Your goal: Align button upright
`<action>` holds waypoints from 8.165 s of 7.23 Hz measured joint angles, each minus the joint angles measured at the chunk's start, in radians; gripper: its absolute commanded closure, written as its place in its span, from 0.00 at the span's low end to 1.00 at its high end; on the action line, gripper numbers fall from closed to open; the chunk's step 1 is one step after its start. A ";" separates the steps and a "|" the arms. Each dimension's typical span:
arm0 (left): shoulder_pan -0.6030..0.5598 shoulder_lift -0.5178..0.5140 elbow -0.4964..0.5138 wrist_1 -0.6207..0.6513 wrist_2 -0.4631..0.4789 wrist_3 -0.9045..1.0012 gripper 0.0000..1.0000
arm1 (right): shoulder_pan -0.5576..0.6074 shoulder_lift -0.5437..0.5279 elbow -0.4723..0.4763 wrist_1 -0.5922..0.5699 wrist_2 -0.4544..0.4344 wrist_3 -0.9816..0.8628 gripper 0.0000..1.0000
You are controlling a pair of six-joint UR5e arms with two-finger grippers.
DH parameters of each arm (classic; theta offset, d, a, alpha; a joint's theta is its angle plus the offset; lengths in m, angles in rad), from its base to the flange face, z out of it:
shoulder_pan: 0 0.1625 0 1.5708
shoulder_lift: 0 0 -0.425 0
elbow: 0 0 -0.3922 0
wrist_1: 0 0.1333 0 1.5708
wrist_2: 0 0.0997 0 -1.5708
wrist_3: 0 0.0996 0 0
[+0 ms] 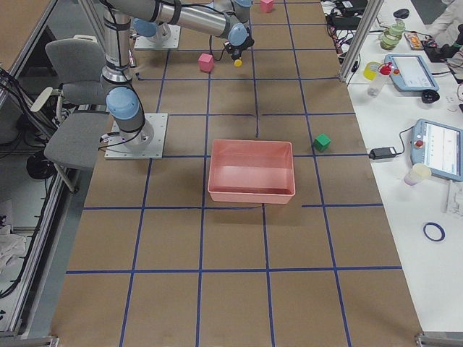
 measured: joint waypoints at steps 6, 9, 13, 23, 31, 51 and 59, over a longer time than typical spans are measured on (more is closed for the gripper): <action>-0.001 -0.002 -0.019 0.032 -0.003 -0.017 0.00 | -0.009 -0.003 0.001 0.000 0.125 0.327 1.00; 0.000 -0.002 -0.018 0.040 -0.003 -0.018 0.00 | -0.016 0.013 -0.006 -0.010 0.043 0.480 1.00; 0.000 -0.004 -0.018 0.050 -0.003 -0.016 0.00 | -0.016 0.065 -0.018 -0.062 -0.123 0.840 1.00; 0.001 -0.015 -0.029 0.084 -0.004 -0.016 0.00 | -0.015 0.159 -0.058 -0.132 -0.135 1.371 1.00; 0.000 -0.015 -0.031 0.100 -0.004 -0.013 0.00 | -0.015 0.138 -0.016 -0.105 -0.059 1.393 0.01; -0.498 -0.337 -0.497 1.202 0.484 -0.655 0.00 | -0.285 -0.228 -0.008 0.342 -0.274 -0.113 0.00; -0.620 -0.611 -0.509 1.446 0.600 -0.805 0.13 | -0.284 -0.237 0.002 0.189 -0.367 -0.685 0.00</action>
